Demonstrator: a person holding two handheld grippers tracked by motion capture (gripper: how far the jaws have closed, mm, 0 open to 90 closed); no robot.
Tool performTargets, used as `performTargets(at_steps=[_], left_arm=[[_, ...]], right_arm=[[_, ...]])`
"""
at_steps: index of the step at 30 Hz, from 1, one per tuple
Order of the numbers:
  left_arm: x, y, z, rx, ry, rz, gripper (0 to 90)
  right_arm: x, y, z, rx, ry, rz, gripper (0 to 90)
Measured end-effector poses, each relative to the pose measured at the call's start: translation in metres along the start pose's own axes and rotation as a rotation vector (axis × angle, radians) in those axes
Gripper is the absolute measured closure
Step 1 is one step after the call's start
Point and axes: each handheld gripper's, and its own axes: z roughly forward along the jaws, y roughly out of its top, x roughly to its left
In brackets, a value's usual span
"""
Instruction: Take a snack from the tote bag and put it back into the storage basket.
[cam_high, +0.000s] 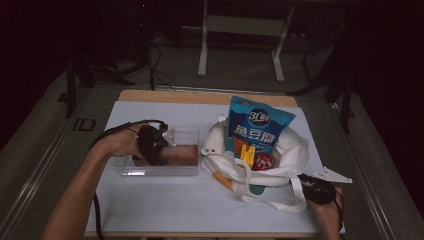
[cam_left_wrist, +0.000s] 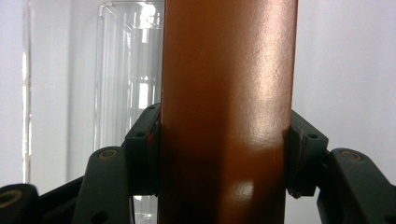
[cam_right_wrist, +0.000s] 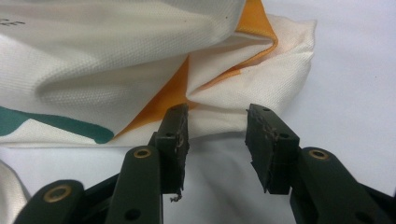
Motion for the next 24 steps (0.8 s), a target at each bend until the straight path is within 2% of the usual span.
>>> performTargets(at_steps=[8, 13, 17, 19, 21, 23, 24], left_arm=[[0.001, 0.003, 0.005, 0.019, -0.016, -0.013, 41.1], [0.003, 0.007, 0.008, 0.018, -0.065, -0.064, 37.0], [0.003, 0.011, 0.018, 0.065, -0.075, -0.066, 32.3], [0.004, 0.013, 0.022, 0.086, -0.09, -0.08, 29.3], [0.004, 0.014, 0.025, 0.093, -0.092, -0.082, 28.3], [0.005, 0.014, 0.026, 0.086, -0.097, -0.097, 26.9], [0.005, 0.014, 0.025, 0.072, -0.113, -0.103, 27.0]], right_arm=[[0.0, 0.0, 0.0, 0.002, -0.001, -0.001, 58.8], [0.0, 0.0, 0.0, 0.002, -0.001, -0.001, 58.8], [0.0, 0.0, 0.0, 0.001, 0.001, 0.0, 58.7], [0.0, 0.0, 0.0, 0.0, 0.001, 0.0, 58.8], [0.0, 0.0, 0.0, 0.0, 0.002, 0.001, 58.7], [0.0, 0.0, 0.0, 0.0, 0.002, 0.001, 58.8], [0.0, 0.0, 0.0, -0.001, 0.001, 0.001, 58.8]])
